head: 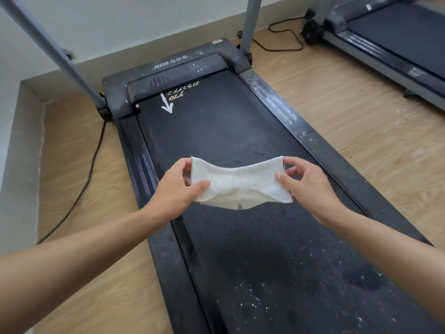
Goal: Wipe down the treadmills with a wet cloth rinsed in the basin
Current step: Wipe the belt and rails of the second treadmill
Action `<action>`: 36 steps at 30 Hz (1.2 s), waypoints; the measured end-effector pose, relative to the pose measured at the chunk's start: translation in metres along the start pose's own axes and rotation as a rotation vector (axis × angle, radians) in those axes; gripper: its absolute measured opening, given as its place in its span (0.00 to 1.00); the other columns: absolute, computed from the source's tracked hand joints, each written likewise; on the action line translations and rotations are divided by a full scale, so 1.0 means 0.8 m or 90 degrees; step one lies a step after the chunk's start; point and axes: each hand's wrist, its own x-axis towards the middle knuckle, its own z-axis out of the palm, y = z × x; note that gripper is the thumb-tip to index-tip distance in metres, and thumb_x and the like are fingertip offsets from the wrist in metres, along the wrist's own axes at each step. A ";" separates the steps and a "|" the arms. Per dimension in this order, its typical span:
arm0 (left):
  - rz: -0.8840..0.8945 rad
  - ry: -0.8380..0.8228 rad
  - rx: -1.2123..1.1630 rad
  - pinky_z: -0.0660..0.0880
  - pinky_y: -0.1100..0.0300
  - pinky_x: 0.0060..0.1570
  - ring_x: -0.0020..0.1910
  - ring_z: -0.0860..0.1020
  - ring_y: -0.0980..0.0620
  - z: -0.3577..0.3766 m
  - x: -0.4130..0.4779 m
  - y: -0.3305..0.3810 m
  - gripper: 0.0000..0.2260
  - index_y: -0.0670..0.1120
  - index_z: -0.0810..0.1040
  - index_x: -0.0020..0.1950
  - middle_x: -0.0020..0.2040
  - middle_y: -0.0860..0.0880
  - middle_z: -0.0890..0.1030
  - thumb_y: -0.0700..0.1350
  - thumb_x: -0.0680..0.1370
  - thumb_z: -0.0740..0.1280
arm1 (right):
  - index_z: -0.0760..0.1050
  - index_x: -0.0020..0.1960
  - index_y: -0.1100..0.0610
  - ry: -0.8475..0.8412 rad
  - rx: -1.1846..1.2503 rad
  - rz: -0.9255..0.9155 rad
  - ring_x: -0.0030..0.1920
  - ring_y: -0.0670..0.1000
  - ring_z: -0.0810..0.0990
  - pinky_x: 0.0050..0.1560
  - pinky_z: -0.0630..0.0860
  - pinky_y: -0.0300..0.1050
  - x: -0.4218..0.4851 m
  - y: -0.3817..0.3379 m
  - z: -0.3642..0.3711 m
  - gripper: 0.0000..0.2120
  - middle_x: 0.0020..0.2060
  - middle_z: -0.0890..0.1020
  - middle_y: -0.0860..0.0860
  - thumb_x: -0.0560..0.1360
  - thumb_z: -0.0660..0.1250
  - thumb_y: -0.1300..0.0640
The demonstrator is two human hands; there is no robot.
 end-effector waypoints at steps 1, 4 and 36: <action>0.004 -0.010 0.013 0.82 0.63 0.49 0.48 0.84 0.56 0.002 0.000 0.001 0.19 0.55 0.75 0.65 0.55 0.56 0.84 0.46 0.77 0.76 | 0.81 0.62 0.43 -0.009 -0.008 -0.004 0.43 0.53 0.86 0.37 0.80 0.43 -0.001 -0.003 0.003 0.14 0.47 0.84 0.53 0.81 0.73 0.57; 0.014 -0.065 0.011 0.82 0.56 0.57 0.55 0.84 0.57 0.011 -0.001 0.004 0.26 0.56 0.73 0.69 0.59 0.57 0.82 0.46 0.75 0.79 | 0.81 0.61 0.44 -0.039 -0.045 -0.036 0.38 0.49 0.85 0.36 0.80 0.42 -0.006 -0.019 0.015 0.12 0.46 0.83 0.50 0.81 0.72 0.57; -0.116 -0.344 -0.549 0.78 0.48 0.64 0.70 0.76 0.42 0.021 -0.009 0.037 0.29 0.42 0.68 0.77 0.74 0.40 0.75 0.32 0.75 0.66 | 0.72 0.75 0.60 -0.416 0.449 0.371 0.67 0.60 0.82 0.73 0.74 0.60 -0.038 -0.002 0.047 0.33 0.69 0.81 0.60 0.79 0.72 0.40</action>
